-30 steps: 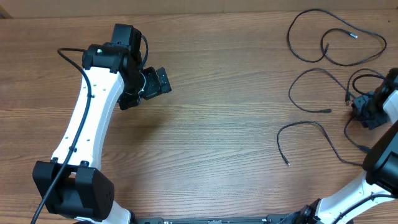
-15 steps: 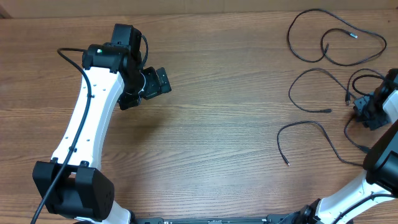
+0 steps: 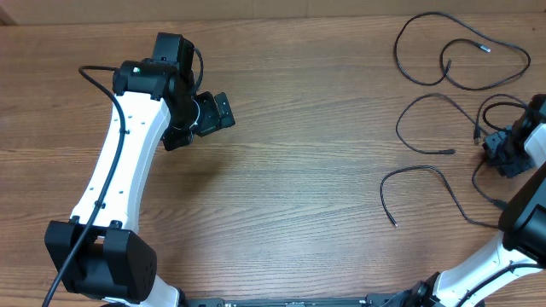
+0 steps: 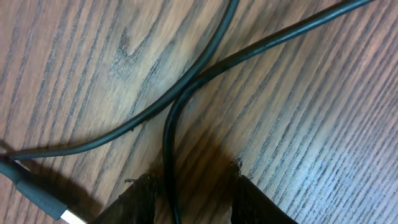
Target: Untangle cables
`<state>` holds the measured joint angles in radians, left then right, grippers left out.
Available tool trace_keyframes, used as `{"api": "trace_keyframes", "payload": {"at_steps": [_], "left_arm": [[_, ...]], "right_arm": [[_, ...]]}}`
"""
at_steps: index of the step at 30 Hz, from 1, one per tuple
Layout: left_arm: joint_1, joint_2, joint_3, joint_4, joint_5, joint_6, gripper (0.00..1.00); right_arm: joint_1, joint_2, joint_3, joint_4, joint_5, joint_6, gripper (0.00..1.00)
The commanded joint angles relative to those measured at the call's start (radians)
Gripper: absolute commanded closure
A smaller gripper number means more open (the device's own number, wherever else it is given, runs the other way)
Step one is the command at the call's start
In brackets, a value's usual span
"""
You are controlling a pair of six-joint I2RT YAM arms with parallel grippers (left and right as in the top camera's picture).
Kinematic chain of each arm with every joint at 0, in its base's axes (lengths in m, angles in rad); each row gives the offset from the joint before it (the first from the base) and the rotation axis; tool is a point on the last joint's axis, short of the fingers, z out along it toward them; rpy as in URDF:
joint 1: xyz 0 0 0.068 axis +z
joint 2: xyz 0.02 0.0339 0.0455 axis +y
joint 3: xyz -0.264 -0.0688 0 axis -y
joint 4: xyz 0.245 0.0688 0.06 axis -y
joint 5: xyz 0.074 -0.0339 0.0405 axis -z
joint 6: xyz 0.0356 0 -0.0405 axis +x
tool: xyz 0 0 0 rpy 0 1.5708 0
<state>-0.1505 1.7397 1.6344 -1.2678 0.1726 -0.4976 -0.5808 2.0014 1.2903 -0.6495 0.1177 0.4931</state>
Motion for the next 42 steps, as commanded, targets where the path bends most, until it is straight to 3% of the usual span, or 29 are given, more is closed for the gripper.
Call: {"api": "trace_keyframes", "payload": {"at_steps": [1,3,7,27,29,32,39,42], "left_arm": [[0.000,0.008,0.000,0.000,0.011,0.011,0.00],[0.000,0.008,0.001,0.000,0.012,0.011,0.00],[0.000,0.008,0.000,0.000,0.011,0.011,0.00],[0.000,0.008,0.000,-0.002,0.011,0.011,0.00],[0.000,0.008,0.000,-0.002,0.011,0.011,0.00],[0.000,0.008,0.001,-0.002,0.011,0.011,0.00],[0.000,0.008,0.001,0.000,0.011,0.011,0.00],[0.000,0.008,0.000,0.001,0.011,0.011,0.00]], "right_arm": [[-0.002,0.028,0.005,-0.002,-0.021,-0.009,0.62],[-0.006,0.028,0.005,-0.010,0.002,-0.008,0.67],[-0.020,0.028,0.005,-0.025,0.047,-0.004,0.68],[-0.051,0.028,0.006,-0.041,0.107,-0.005,0.62],[-0.051,0.028,0.013,-0.046,0.106,-0.005,0.53],[-0.052,0.027,0.059,-0.098,0.105,-0.004,0.48],[-0.048,0.002,0.334,-0.333,-0.021,-0.005,0.12],[-0.047,-0.042,0.398,-0.409,-0.137,-0.005,0.11]]}}
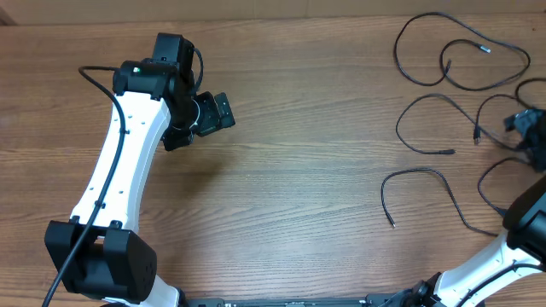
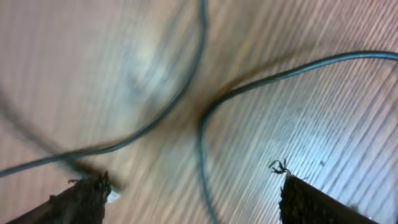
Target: Untangle cables
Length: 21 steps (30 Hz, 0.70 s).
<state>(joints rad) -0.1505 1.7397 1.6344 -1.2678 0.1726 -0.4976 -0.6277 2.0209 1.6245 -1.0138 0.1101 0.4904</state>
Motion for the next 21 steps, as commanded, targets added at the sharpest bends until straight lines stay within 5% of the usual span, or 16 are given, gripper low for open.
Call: {"api": "trace_keyframes", "payload": {"at_steps": [1,7,14,21], "left_arm": [[0.000,0.008,0.000,0.002,0.011,0.011,0.00],[0.000,0.008,0.000,0.014,0.011,0.011,0.00],[-0.001,0.008,0.000,0.035,0.012,0.011,0.00],[0.000,0.008,0.000,0.032,0.011,0.012,0.00]], "right_arm": [[0.000,-0.077,0.064,-0.060,-0.179,-0.002,0.11],[0.043,-0.119,0.064,-0.243,-0.476,-0.172,0.15],[0.244,-0.118,0.001,-0.358,-0.458,-0.261,0.16],[0.531,-0.105,-0.093,-0.293,-0.311,-0.252,0.21]]}}
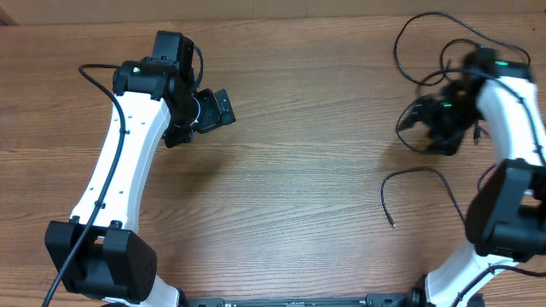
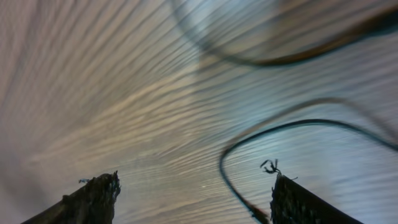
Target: Untangle cables
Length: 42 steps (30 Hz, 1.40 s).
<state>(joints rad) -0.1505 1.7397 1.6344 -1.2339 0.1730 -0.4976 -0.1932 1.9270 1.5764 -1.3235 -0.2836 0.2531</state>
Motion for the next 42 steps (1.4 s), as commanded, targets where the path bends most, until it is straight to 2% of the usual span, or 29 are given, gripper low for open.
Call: {"api": "trace_keyframes", "payload": {"at_steps": [1,7,11,16,23,42], "left_arm": [[0.000,0.008,0.000,-0.005,0.011,0.012,0.00],[-0.001,0.008,0.000,-0.011,0.011,0.012,0.00],[0.000,0.008,0.000,-0.010,0.011,0.012,0.00],[-0.001,0.008,0.000,-0.011,0.011,0.012,0.00],[-0.001,0.008,0.000,-0.011,0.011,0.011,0.00],[-0.001,0.008,0.001,-0.016,0.011,0.012,0.00]], "right_arm": [[0.126,-0.007,-0.059,0.021,0.101,-0.014,0.21],[0.243,-0.002,-0.164,0.043,0.205,0.087,0.25],[0.257,-0.002,-0.226,0.067,0.204,0.087,0.35],[0.254,-0.002,-0.289,0.108,0.204,0.087,0.53],[0.254,-0.002,-0.364,0.190,0.204,0.088,0.65],[0.252,-0.002,-0.394,0.291,0.309,0.092,0.76]]}}
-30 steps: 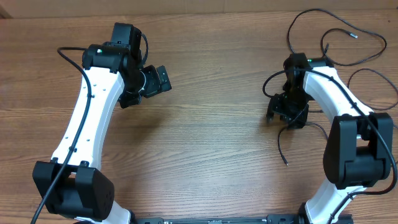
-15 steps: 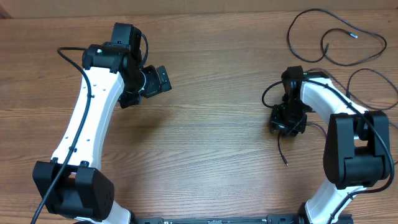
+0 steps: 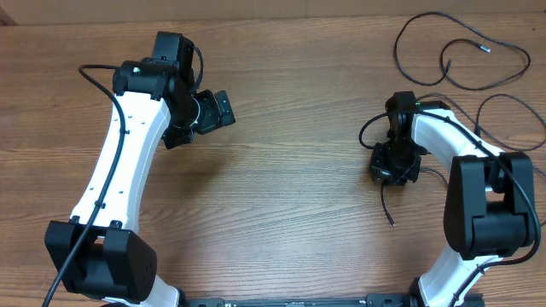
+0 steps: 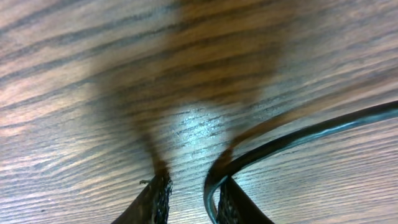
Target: Untangle cables
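Note:
My right gripper (image 3: pixel 392 167) is down on the table at the arch of a short black cable, whose free tail (image 3: pixel 386 205) trails toward the front. In the right wrist view the gripper (image 4: pixel 189 186) has its jaws drawn narrow around that cable (image 4: pixel 311 132). The cable lies against the right finger (image 4: pixel 233 202), and bare wood still shows between it and the left finger (image 4: pixel 158 200). My left gripper (image 3: pixel 215 111) hangs above the table at the far left, away from every cable; its jaws are not clear from above.
A long black cable (image 3: pixel 397 51) lies in a big loop at the back right corner. Another cable (image 3: pixel 503 96) arcs near the right edge behind my right arm. The table is brown wood (image 3: pixel 290 188).
My right gripper was wide open and blurred above the cables at the right. It now sits lower and nearer the front, on the short cable, with its jaws narrowed around it.
My right gripper first sat narrow around a cable at the far right edge. It then stood open just above that spot. Later it was open further left, above the middle cables. Now it is down on the short cable. The left arm has stayed put.

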`<state>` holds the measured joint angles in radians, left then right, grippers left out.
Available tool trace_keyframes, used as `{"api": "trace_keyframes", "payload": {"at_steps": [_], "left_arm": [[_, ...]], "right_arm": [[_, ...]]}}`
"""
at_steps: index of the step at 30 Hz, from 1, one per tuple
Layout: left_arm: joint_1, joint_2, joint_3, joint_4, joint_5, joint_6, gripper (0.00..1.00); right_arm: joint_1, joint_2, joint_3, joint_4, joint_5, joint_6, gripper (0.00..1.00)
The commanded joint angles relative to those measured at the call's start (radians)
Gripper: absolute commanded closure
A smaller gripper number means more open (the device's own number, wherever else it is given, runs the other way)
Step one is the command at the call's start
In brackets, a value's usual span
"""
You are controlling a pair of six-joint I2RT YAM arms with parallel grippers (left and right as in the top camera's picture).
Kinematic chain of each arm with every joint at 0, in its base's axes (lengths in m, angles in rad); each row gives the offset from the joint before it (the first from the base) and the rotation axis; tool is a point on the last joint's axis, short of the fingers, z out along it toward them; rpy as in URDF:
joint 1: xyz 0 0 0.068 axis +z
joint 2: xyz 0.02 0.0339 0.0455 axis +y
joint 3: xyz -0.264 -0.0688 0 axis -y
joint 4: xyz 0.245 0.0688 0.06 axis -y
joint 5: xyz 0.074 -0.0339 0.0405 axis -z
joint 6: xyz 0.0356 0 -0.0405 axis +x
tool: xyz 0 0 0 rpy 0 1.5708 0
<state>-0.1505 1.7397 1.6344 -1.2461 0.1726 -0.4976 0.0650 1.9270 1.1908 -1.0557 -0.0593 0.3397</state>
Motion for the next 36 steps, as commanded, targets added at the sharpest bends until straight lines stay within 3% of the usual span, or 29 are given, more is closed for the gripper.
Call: {"api": "trace_keyframes", "payload": {"at_steps": [1,12,19,27,33,35,36], "left_arm": [[0.000,0.008,0.001,-0.004,0.011,0.012,0.00],[0.000,0.008,0.000,-0.006,0.011,0.012,0.00],[0.000,0.008,0.001,-0.006,0.012,0.012,0.00],[0.000,0.008,0.000,-0.006,0.011,0.012,0.00],[0.000,0.008,0.000,-0.005,0.011,0.011,0.00],[0.000,0.008,0.001,-0.002,0.011,0.011,0.00],[0.000,0.008,0.000,0.001,0.012,0.011,0.00]], "right_arm": [[-0.006,-0.002,-0.008,0.023,0.097,0.005,0.77],[-0.010,-0.002,-0.008,0.026,0.175,0.005,0.78],[-0.010,-0.002,-0.008,0.028,0.198,0.010,0.85],[-0.020,-0.002,-0.008,0.048,0.198,0.009,0.83],[-0.055,-0.003,0.006,0.050,0.196,0.009,0.66],[-0.063,-0.005,0.029,0.025,0.194,0.008,0.33],[-0.063,-0.016,0.053,0.003,0.194,0.009,0.28]]}}
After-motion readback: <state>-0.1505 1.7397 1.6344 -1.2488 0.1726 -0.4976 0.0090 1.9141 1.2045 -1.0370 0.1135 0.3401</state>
